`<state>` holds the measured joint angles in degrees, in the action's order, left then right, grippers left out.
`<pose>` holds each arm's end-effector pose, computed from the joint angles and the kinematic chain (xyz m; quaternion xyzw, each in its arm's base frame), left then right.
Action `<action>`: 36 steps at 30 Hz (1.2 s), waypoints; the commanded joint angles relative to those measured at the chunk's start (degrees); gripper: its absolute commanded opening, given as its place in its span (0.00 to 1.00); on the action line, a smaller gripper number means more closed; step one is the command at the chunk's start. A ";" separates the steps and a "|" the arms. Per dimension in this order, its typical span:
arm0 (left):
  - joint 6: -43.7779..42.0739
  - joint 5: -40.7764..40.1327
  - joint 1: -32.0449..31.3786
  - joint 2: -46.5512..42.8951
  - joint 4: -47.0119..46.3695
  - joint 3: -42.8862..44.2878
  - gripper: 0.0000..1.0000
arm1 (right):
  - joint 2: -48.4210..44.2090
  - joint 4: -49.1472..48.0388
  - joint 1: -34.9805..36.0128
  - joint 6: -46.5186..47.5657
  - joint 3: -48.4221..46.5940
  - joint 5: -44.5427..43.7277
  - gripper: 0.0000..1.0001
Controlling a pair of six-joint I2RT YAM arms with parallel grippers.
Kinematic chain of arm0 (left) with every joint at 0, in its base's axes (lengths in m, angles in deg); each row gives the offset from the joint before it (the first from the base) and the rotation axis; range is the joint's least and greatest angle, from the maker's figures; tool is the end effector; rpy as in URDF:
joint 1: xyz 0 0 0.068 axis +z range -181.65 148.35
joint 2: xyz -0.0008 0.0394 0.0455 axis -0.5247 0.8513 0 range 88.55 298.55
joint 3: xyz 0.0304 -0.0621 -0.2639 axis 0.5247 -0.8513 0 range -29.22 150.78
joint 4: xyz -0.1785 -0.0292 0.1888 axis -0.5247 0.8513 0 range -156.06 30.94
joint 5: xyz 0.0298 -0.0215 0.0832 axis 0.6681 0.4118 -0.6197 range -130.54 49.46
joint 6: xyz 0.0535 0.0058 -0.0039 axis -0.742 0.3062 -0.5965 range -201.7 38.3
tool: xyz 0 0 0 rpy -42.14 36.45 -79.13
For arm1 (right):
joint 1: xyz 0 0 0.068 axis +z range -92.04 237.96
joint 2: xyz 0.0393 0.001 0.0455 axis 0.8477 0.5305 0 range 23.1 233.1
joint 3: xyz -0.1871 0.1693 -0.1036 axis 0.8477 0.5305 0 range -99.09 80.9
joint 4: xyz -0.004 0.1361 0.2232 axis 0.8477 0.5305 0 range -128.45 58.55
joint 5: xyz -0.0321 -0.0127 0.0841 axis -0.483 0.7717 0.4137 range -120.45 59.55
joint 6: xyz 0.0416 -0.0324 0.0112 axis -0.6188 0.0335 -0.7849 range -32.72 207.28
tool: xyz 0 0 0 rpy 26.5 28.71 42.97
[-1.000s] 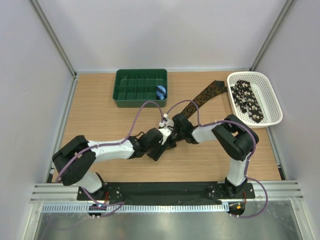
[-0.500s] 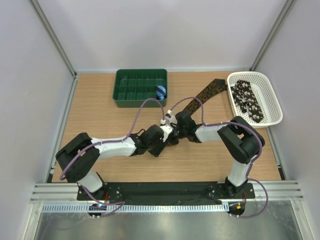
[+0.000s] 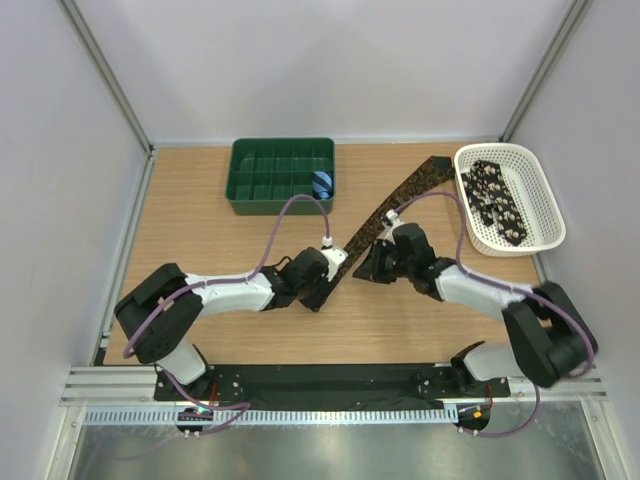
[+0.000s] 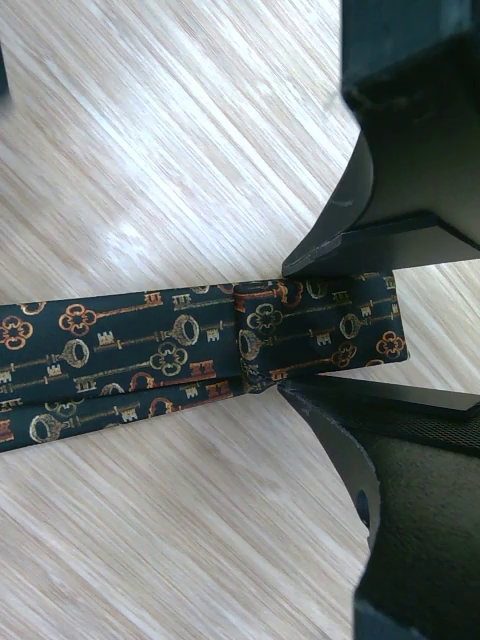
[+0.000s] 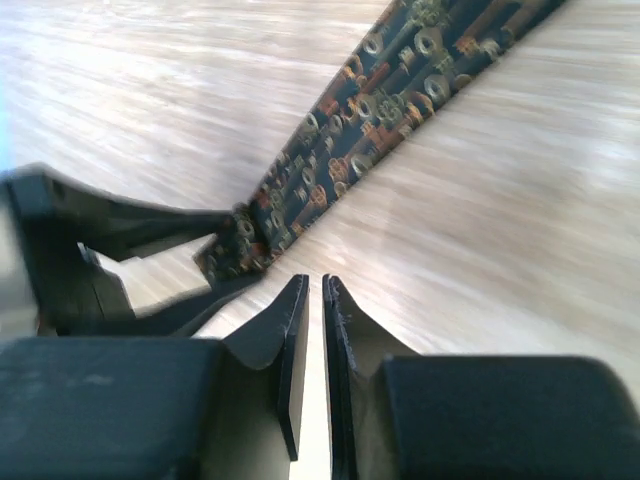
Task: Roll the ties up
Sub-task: Roll the tie
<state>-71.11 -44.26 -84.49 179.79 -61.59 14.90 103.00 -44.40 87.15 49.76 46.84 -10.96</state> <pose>0.1857 -0.2412 0.1529 0.3302 0.8843 -0.1467 0.2958 0.2299 0.1420 0.1705 -0.0066 0.8956 0.3576 0.2644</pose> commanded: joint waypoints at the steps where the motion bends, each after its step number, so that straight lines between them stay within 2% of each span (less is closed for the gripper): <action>1: 1.89 2.32 0.19 2.71 3.61 0.97 0.47 | -13.95 7.52 3.67 4.82 5.56 -17.79 0.18; 5: 2.15 2.67 0.19 3.15 3.97 1.14 0.46 | -26.35 11.22 12.45 7.63 9.80 -29.39 0.18; 6: 2.33 2.76 0.19 3.24 4.23 1.15 0.46 | -27.68 12.27 18.73 8.50 10.15 -31.59 0.18; 7: 2.33 3.19 0.11 3.33 4.41 1.49 0.46 | -29.52 13.15 21.67 9.04 10.42 -37.01 0.18; 9: 2.51 3.37 0.19 3.59 5.81 2.02 0.46 | -30.24 13.86 28.08 11.23 10.51 -40.82 0.18; 10: 2.51 3.38 0.19 3.77 6.42 2.46 0.46 | -29.80 14.30 34.64 11.59 9.99 -43.89 0.19; 12: 2.94 5.04 0.19 4.47 8.36 3.78 0.46 | -27.97 14.66 40.74 13.78 9.02 -51.36 0.19; 13: 2.95 5.13 0.19 4.56 8.80 4.04 0.46 | -26.74 15.01 47.47 14.57 7.28 -54.17 0.19; 14: 3.03 5.39 0.19 4.73 9.58 4.57 0.46 | -22.81 15.36 50.76 15.27 6.21 -61.16 0.19; 16: 3.21 5.48 0.19 5.17 10.64 5.01 0.45 | -17.44 16.49 59.00 18.08 1.74 -65.87 0.19; 17: 3.21 5.48 0.11 5.44 11.26 5.80 0.45 | -11.75 17.72 61.49 18.88 -0.02 -69.98 0.19; 19: 3.21 5.92 0.19 5.87 12.49 6.68 0.45 | -5.13 19.66 64.31 21.42 -6.23 -71.86 0.19; 21: 3.30 6.53 0.10 6.05 12.93 7.47 0.45 | 3.40 22.91 64.24 21.87 -10.30 -71.16 0.19; 26: 3.30 6.63 0.19 6.49 15.04 8.35 0.45 | 13.34 24.49 64.24 26.08 -19.62 -71.17 0.21; 31: 3.30 6.54 0.19 7.28 16.88 9.32 0.45 | 25.80 35.30 64.24 28.29 -32.00 -73.10 0.25; 36: 3.65 7.86 0.19 8.77 18.03 11.25 0.45 | 33.91 42.84 63.54 29.96 -38.43 -72.13 0.31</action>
<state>-68.58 -39.80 -84.38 185.91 -49.37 25.54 133.99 -9.52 151.17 77.87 12.13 -80.75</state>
